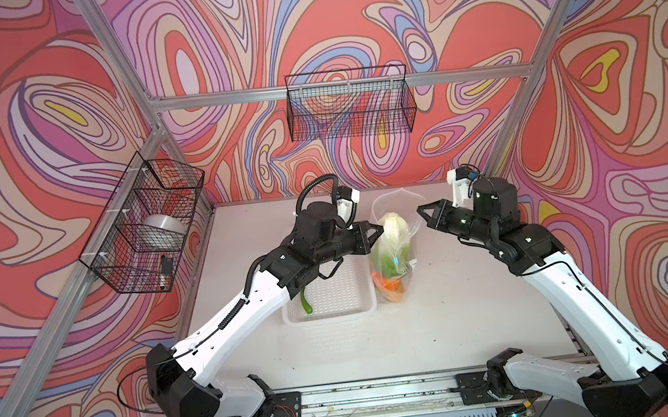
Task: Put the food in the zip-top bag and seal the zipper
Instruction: 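Move the left gripper back over the basket toward the green chili, then lower the open left gripper onto the green chili and close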
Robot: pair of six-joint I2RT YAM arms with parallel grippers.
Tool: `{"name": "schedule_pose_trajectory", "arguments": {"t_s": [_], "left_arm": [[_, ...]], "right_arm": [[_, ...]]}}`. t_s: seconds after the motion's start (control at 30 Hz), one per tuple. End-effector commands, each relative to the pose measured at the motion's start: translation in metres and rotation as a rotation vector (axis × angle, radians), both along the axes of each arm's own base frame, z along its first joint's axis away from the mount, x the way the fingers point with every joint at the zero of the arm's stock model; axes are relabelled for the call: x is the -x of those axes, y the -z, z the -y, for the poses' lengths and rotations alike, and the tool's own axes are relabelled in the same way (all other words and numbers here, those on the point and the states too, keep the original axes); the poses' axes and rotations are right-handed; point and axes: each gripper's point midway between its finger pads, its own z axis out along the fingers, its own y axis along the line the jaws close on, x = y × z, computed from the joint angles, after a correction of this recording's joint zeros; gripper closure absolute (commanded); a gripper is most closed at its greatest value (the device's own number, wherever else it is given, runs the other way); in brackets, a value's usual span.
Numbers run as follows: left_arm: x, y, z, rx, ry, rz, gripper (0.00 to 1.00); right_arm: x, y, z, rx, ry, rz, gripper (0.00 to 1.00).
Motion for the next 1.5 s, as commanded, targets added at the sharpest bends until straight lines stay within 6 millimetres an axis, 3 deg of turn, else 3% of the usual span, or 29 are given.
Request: {"name": "schedule_pose_trajectory", "arguments": {"t_s": [0.0,0.2,0.4,0.5,0.53,0.63,0.67,0.8,0.9,1.07,1.17,1.47], "left_arm": [[0.002,0.025,0.012,0.013,0.039,-0.081,1.0],[0.008,0.039,0.022,0.007,0.065,-0.119,1.0],[-0.001,0.035,0.002,-0.011,-0.047,-0.073,1.0],[-0.003,0.042,-0.005,-0.035,-0.088,-0.079,0.98],[-0.004,0.045,-0.006,-0.046,-0.093,-0.086,0.89],[-0.002,0.053,-0.009,-0.078,-0.097,-0.11,0.46],[-0.002,0.053,-0.012,-0.092,-0.108,-0.109,0.37],[-0.004,0.049,-0.048,-0.208,-0.211,-0.063,0.21],[-0.008,0.043,-0.091,-0.313,-0.337,-0.003,0.15],[-0.007,0.069,-0.166,-0.543,-0.509,-0.035,0.13],[-0.004,0.094,-0.193,-0.641,-0.554,-0.081,0.15],[0.005,0.171,-0.213,-0.845,-0.551,-0.27,0.27]], "right_arm": [[0.002,-0.009,0.01,0.058,0.022,0.039,1.0],[0.007,-0.017,0.007,0.041,-0.007,0.088,1.0],[0.004,0.003,-0.009,0.014,-0.083,0.038,1.0],[0.003,0.014,-0.017,-0.005,-0.119,0.008,1.0],[0.003,0.017,-0.018,-0.01,-0.127,0.001,1.0],[0.002,0.025,-0.022,-0.024,-0.143,-0.018,1.0],[0.003,0.027,-0.023,-0.029,-0.148,-0.022,1.0],[0.005,0.031,-0.025,-0.048,-0.155,-0.027,1.0],[0.008,0.028,-0.025,-0.06,-0.16,-0.012,1.0],[0.013,0.02,-0.021,-0.056,-0.151,0.015,1.0],[0.015,0.017,-0.02,-0.055,-0.148,0.024,1.0],[0.017,0.017,-0.02,-0.06,-0.151,0.022,1.0]]}}
